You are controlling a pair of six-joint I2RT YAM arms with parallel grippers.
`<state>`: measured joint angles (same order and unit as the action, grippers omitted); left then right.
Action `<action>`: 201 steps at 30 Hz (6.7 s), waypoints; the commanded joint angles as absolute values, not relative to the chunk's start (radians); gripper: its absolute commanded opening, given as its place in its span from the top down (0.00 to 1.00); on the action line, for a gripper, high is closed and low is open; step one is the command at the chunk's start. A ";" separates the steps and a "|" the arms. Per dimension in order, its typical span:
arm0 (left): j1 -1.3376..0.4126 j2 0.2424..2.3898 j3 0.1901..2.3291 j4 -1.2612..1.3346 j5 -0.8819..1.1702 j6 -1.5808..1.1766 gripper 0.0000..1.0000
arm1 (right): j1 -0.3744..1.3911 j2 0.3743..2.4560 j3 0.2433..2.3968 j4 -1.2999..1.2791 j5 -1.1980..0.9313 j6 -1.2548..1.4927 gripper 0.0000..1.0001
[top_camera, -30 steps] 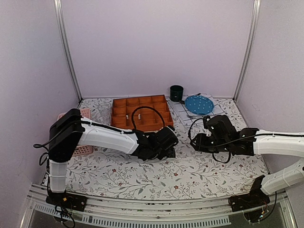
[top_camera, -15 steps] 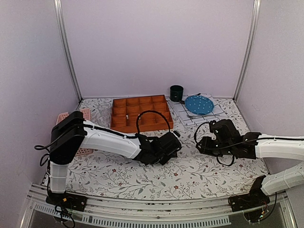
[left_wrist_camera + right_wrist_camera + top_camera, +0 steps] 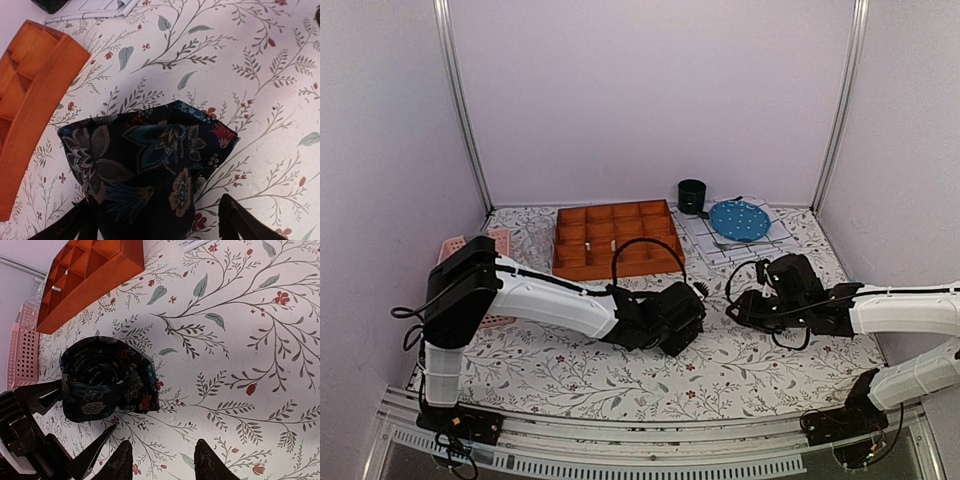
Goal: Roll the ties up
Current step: Roll the tie at the center of the board, then adjust the tie at the center of the board.
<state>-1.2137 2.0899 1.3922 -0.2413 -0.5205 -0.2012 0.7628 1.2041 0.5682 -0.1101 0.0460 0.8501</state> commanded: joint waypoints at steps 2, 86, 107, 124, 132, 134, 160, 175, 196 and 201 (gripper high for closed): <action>-1.230 2.070 1.396 -0.212 -0.485 -0.182 0.19 | 0.741 1.302 0.564 0.035 -0.135 0.852 0.58; -0.998 1.525 0.870 0.040 -0.327 -0.533 0.20 | 0.796 1.755 1.075 -0.019 -0.377 0.768 0.63; -0.992 1.593 0.872 0.051 -0.258 -0.552 0.22 | 0.761 1.666 0.888 -0.075 -0.279 0.763 0.65; -0.990 1.606 0.884 0.038 -0.255 -0.555 0.22 | 0.747 1.487 0.872 -0.105 -0.310 0.756 0.64; -0.989 1.590 0.869 0.044 -0.260 -0.561 0.22 | 0.803 1.439 0.976 -0.287 -0.177 0.681 0.54; -0.990 1.579 0.861 0.044 -0.267 -0.566 0.23 | 0.831 1.451 1.008 -0.344 -0.115 0.642 0.41; -0.981 1.432 0.694 0.058 -0.294 -0.615 0.22 | 0.853 1.860 1.314 -0.617 -0.085 0.308 0.01; -0.974 1.436 0.682 0.072 -0.275 -0.613 0.22 | 0.850 1.978 1.341 -0.652 -0.078 0.260 0.00; -0.966 1.461 0.693 0.072 -0.259 -0.615 0.22 | 0.829 2.003 1.310 -0.632 -0.083 0.217 0.47; -0.966 1.464 0.695 0.072 -0.259 -0.615 0.22 | 0.830 2.003 1.308 -0.630 -0.084 0.212 0.56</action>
<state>-0.9810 1.4536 0.6888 0.0509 -0.2687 -0.6109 0.8360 1.9408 1.3209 -0.6350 -0.0841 0.2234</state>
